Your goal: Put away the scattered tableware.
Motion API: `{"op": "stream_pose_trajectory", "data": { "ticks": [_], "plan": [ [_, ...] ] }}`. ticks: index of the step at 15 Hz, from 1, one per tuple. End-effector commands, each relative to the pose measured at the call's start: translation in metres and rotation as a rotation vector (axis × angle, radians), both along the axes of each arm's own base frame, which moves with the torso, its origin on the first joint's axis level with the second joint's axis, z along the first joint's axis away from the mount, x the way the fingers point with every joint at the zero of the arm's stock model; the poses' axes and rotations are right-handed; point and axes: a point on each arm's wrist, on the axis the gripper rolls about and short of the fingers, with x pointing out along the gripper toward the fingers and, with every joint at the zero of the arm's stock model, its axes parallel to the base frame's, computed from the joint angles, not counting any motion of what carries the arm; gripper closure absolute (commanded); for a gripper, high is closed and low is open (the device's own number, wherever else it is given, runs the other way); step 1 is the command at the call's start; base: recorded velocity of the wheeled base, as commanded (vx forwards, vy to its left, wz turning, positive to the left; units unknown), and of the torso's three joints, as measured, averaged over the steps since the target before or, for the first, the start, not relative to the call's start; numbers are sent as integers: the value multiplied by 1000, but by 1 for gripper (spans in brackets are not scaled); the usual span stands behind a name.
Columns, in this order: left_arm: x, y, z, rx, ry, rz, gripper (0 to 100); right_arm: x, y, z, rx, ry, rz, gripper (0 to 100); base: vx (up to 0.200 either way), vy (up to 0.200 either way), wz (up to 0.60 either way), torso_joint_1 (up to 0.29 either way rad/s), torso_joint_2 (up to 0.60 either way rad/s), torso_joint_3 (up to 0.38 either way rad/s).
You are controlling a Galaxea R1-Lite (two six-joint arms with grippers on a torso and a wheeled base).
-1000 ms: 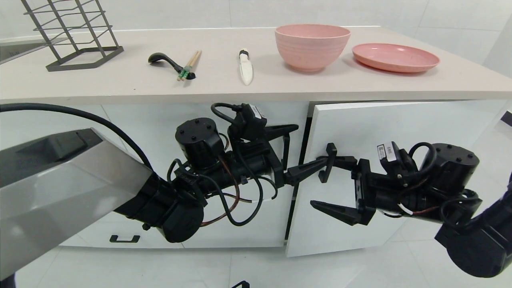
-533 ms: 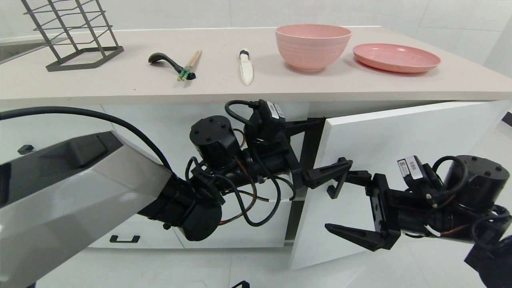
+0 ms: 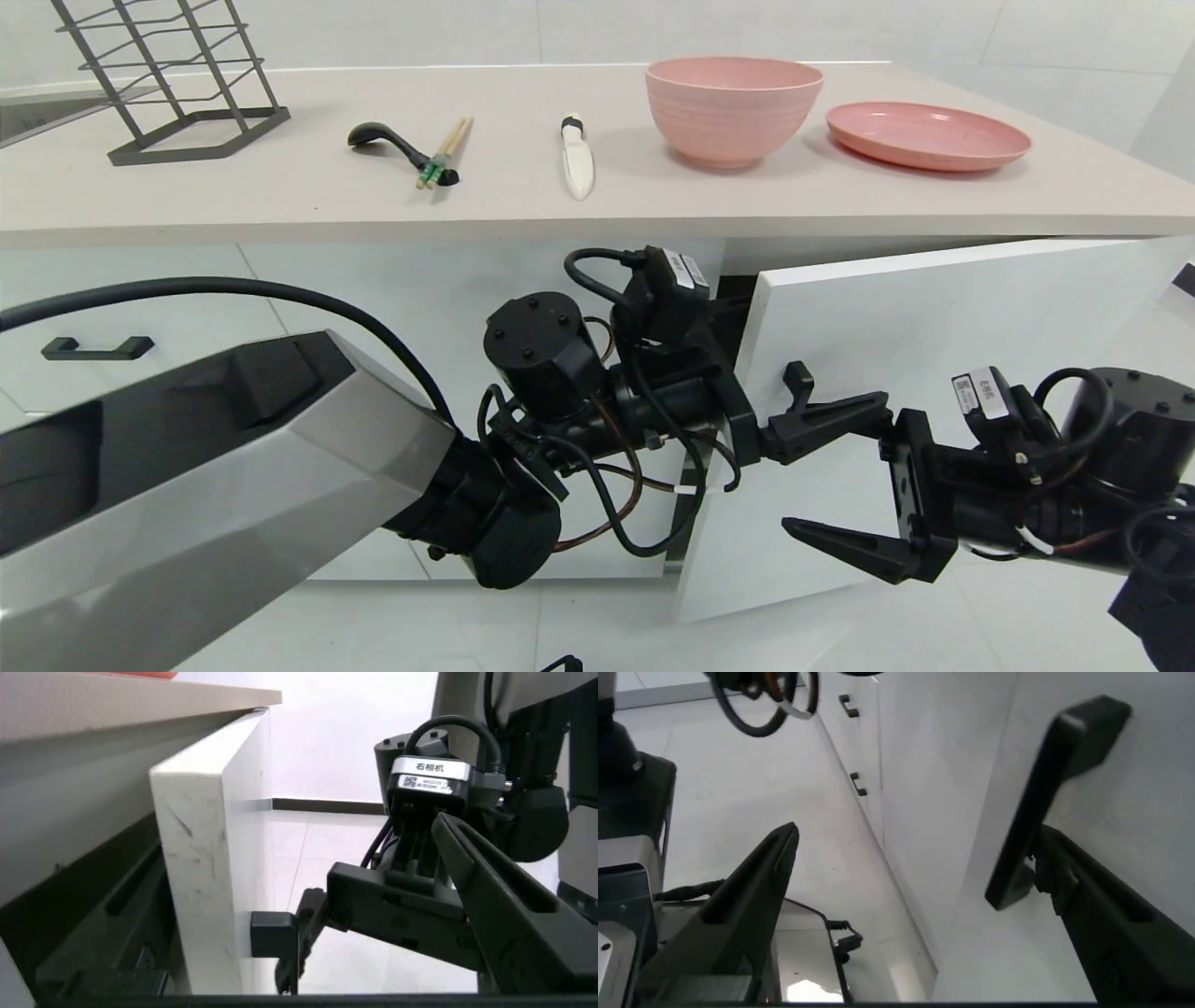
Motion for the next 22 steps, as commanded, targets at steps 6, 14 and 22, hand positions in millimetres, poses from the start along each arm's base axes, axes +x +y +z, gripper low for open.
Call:
{"op": "stream_pose_trajectory", "data": {
  "ticks": [6, 14, 22],
  "plan": [
    [-1, -4, -4, 0, 32, 40, 0, -1, -21, -5, -12, 20, -96, 0, 0, 0, 0, 0, 0, 0],
    [-9, -14, -7, -26, 80, 130, 0, -99, -65, 45, 27, -239, -390, 0, 0, 0, 0, 0, 0, 0],
    [-50, -44, -11, -19, 94, 37, 0, -148, -86, 77, 49, -522, -685, 0, 0, 0, 0, 0, 0, 0]
  ]
}}
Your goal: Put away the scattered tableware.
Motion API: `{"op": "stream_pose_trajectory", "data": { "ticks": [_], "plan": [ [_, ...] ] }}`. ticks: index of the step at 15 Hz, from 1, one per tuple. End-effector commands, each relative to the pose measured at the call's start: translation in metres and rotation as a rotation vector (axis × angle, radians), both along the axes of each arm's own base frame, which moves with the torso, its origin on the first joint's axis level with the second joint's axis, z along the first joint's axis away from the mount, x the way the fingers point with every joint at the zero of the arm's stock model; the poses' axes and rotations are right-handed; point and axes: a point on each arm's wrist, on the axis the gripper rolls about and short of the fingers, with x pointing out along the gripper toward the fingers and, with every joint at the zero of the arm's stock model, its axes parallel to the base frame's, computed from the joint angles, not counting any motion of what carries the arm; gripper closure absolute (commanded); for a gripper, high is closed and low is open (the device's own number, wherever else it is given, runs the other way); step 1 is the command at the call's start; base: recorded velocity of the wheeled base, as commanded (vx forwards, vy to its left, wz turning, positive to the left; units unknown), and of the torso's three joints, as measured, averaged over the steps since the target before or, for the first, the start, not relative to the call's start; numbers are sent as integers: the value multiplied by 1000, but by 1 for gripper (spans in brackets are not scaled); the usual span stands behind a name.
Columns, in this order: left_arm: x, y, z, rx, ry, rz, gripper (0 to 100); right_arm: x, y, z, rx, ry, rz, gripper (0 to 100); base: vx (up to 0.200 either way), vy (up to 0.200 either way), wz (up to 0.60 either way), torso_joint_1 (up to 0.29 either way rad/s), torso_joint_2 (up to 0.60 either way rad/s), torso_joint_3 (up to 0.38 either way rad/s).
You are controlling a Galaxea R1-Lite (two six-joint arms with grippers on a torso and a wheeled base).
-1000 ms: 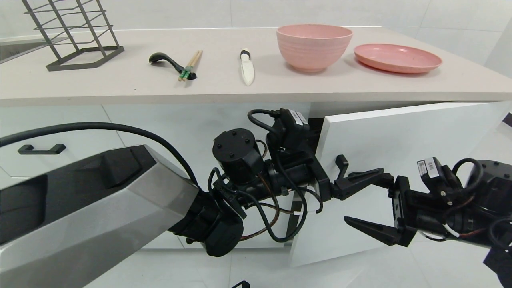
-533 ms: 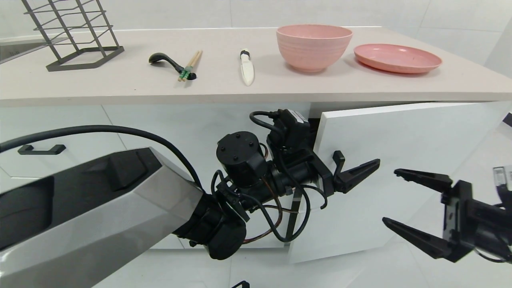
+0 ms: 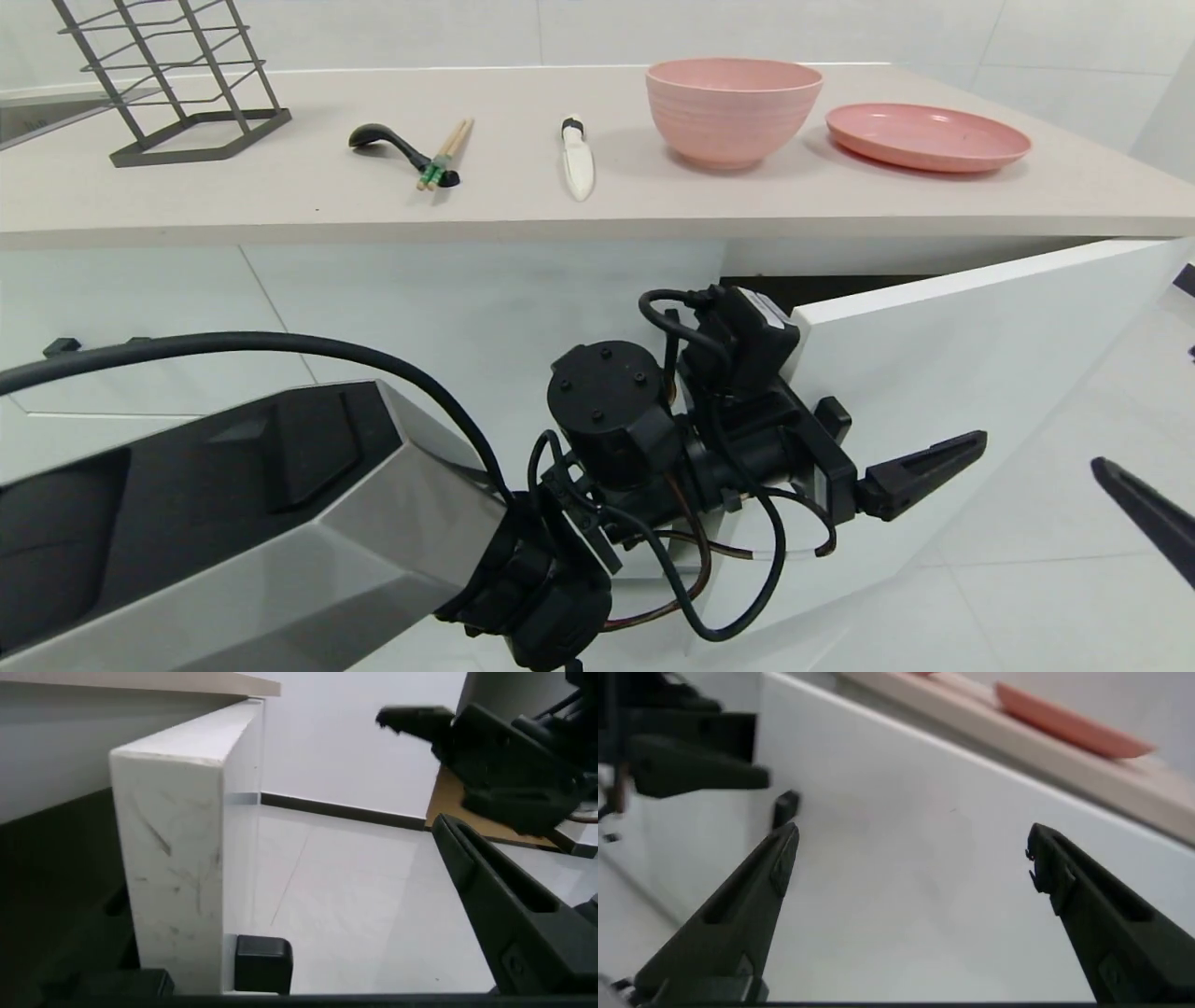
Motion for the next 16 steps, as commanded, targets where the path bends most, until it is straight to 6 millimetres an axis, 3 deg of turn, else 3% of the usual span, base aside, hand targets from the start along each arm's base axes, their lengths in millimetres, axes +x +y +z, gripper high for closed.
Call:
{"op": "stream_pose_trajectory", "data": {
  "ticks": [1, 5, 10, 16],
  "plan": [
    [-11, -7, -3, 5, 2, -35, 0, -16, -1, 8, -13, -90, -48, 0, 0, 0, 0, 0, 0, 0],
    [-29, -15, -16, 38, 29, -65, 0, -32, 1, 21, -28, -204, -58, 0, 0, 0, 0, 0, 0, 0],
    [-46, -28, -29, 52, 35, -116, 0, -36, 1, 41, -45, -299, -63, 0, 0, 0, 0, 0, 0, 0],
    [-59, -35, -42, 58, 33, -147, 0, -38, 1, 43, -58, -320, -83, 0, 0, 0, 0, 0, 0, 0]
  ]
}}
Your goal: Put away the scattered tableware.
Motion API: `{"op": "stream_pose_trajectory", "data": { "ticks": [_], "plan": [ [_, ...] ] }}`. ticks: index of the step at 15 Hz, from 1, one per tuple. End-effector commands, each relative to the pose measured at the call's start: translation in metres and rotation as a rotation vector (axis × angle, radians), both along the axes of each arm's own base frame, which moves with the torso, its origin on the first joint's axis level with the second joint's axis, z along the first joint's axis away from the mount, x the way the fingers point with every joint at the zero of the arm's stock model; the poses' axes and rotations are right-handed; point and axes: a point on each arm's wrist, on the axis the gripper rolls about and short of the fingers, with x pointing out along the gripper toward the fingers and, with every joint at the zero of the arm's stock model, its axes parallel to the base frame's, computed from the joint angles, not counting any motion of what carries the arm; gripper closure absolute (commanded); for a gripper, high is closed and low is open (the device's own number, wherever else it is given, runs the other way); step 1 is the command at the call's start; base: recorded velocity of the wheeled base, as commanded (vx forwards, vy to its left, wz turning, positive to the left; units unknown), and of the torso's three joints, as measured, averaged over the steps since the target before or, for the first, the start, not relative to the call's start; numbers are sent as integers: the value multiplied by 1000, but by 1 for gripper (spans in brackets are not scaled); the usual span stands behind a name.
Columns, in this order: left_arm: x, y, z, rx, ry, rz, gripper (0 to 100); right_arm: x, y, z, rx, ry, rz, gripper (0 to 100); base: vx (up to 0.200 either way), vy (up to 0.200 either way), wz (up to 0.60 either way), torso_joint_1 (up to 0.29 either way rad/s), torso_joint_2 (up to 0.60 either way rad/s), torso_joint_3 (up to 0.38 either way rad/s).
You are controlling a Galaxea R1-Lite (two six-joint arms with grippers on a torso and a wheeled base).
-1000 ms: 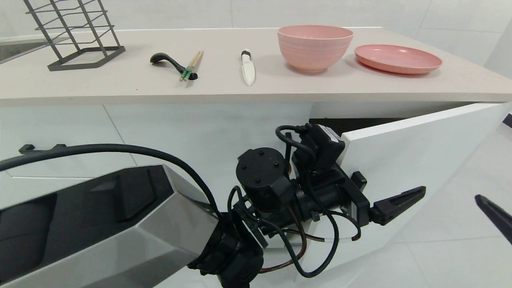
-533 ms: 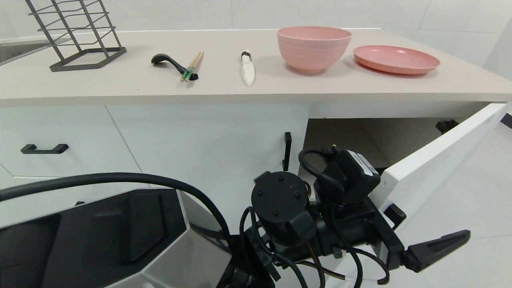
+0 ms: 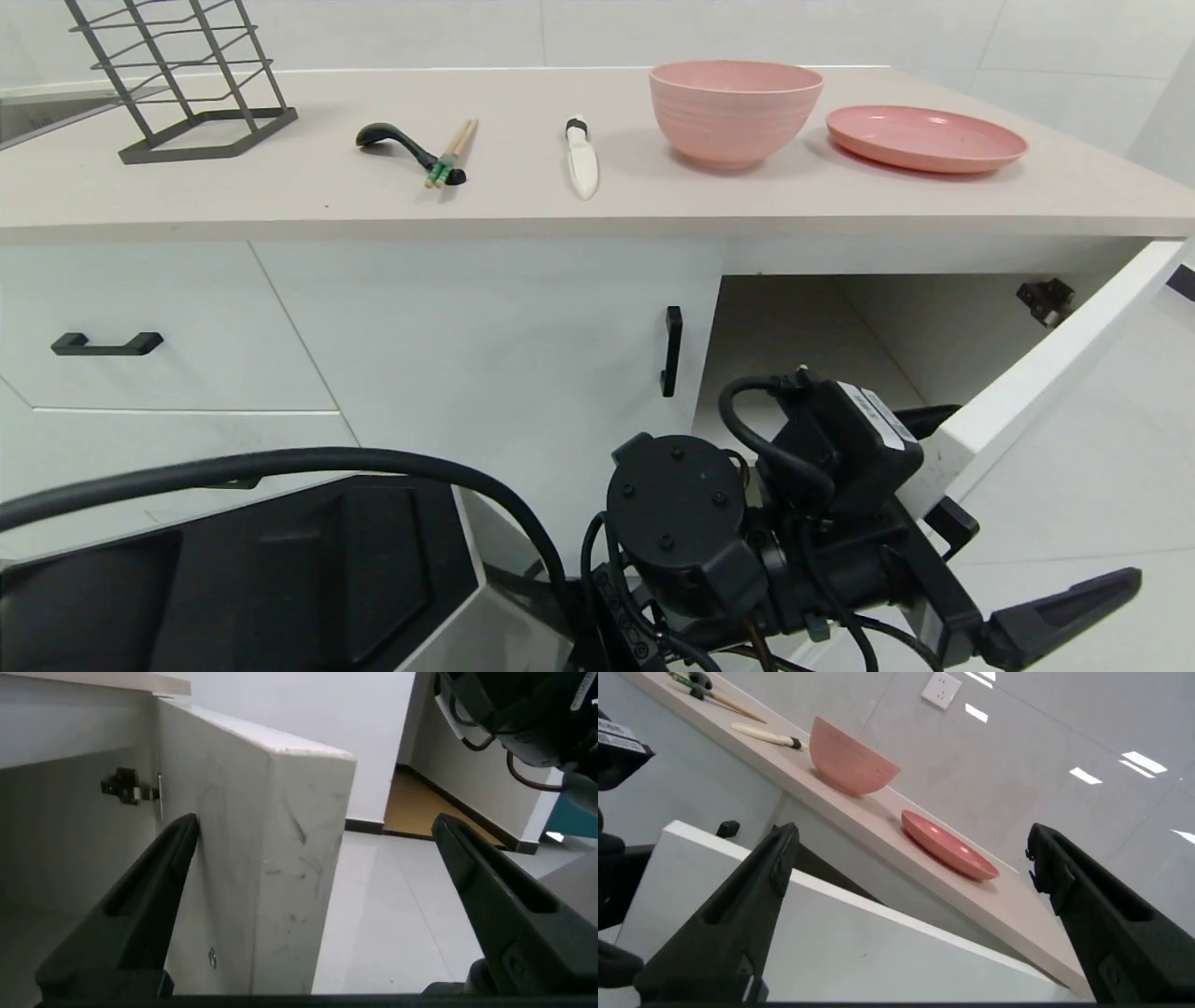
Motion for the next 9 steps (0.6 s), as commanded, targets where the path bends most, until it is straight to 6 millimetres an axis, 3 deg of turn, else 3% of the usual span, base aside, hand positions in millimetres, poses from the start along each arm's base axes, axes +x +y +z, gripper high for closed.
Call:
{"op": "stream_pose_trajectory", "data": {
  "ticks": [1, 5, 8, 9],
  "plan": [
    [7, 5, -9, 28, 12, 9, 0, 0, 0, -1, -1, 2, -1, 0, 0, 0, 0, 0, 0, 0],
    [57, 30, -11, 20, 9, 132, 0, 3, 0, 0, 2, 10, 5, 0, 0, 0, 0, 0, 0, 0],
    [60, 29, -16, 29, 73, 115, 0, 6, -1, -1, 3, 23, 8, 0, 0, 0, 0, 0, 0, 0],
    [63, 28, -16, 24, 78, 111, 0, 6, -1, -1, 3, 25, 10, 0, -200, 0, 0, 2, -2, 7]
  ]
}}
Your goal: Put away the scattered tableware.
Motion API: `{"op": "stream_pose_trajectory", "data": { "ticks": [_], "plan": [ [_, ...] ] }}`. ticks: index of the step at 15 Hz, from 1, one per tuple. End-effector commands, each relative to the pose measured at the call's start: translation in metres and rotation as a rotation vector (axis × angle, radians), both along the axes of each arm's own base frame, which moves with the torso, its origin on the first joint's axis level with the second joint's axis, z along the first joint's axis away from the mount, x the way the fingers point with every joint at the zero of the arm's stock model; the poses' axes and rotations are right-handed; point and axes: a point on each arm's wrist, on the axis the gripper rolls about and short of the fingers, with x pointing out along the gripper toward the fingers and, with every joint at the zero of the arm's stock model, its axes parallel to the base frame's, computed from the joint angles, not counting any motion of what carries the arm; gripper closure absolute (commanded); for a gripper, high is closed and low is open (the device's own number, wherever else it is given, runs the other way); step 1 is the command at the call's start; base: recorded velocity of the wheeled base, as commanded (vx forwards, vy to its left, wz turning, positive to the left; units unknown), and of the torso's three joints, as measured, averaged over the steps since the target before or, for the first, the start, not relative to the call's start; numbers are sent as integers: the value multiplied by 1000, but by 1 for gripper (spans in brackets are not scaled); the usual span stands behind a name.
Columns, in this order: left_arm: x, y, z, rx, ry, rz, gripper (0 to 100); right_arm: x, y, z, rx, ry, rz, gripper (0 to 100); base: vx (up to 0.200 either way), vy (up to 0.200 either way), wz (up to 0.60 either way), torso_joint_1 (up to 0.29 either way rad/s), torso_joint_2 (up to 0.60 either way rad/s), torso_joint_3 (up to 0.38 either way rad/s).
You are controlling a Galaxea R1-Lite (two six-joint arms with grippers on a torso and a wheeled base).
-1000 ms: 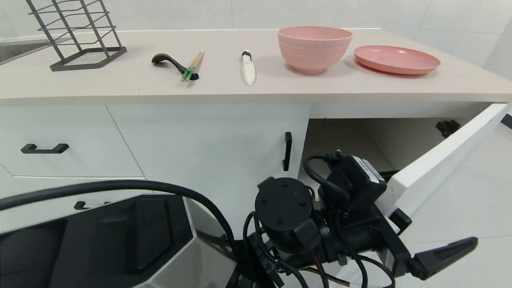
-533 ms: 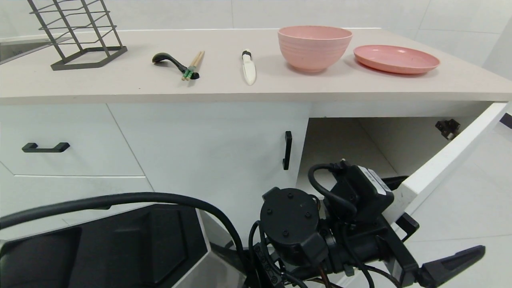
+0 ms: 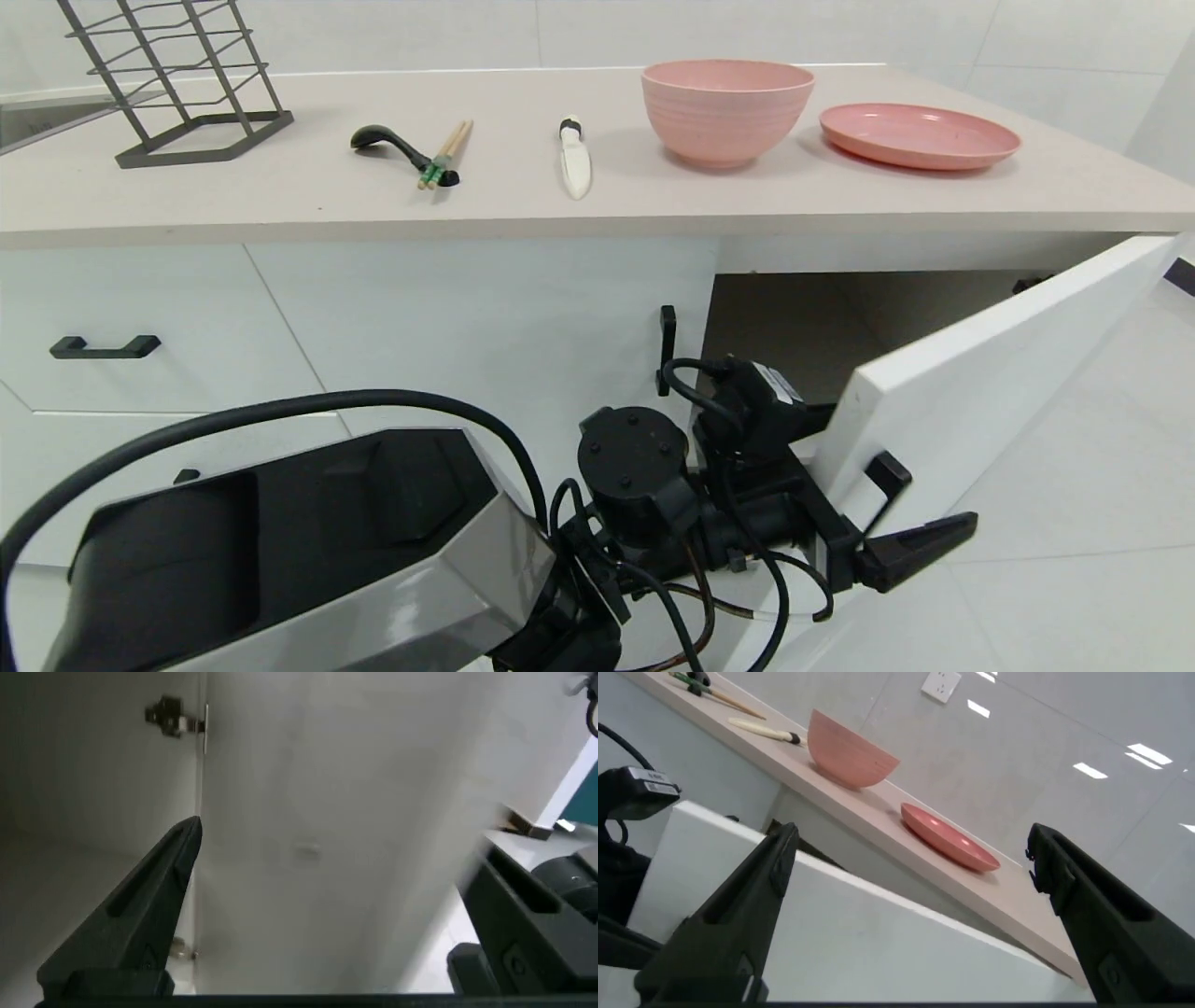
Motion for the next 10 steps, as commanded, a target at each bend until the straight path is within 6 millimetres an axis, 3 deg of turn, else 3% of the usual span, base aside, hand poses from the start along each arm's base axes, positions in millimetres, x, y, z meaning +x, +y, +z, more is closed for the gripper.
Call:
{"op": "stream_pose_trajectory", "data": {
  "ticks": [1, 2, 10],
  "plan": [
    [9, 1, -1, -13, -10, 11, 0, 2, 0, -1, 2, 11, 2, 0, -200, 0, 0, 7, 2, 2],
    [13, 1, -2, -24, -26, 5, 0, 2, 0, -2, 3, 14, 3, 0, -200, 0, 0, 12, -2, -2],
    [17, -2, 3, -51, -51, -13, 0, 2, 1, -3, 4, 19, 20, 0, 0, 0, 0, 0, 0, 0]
  ]
}}
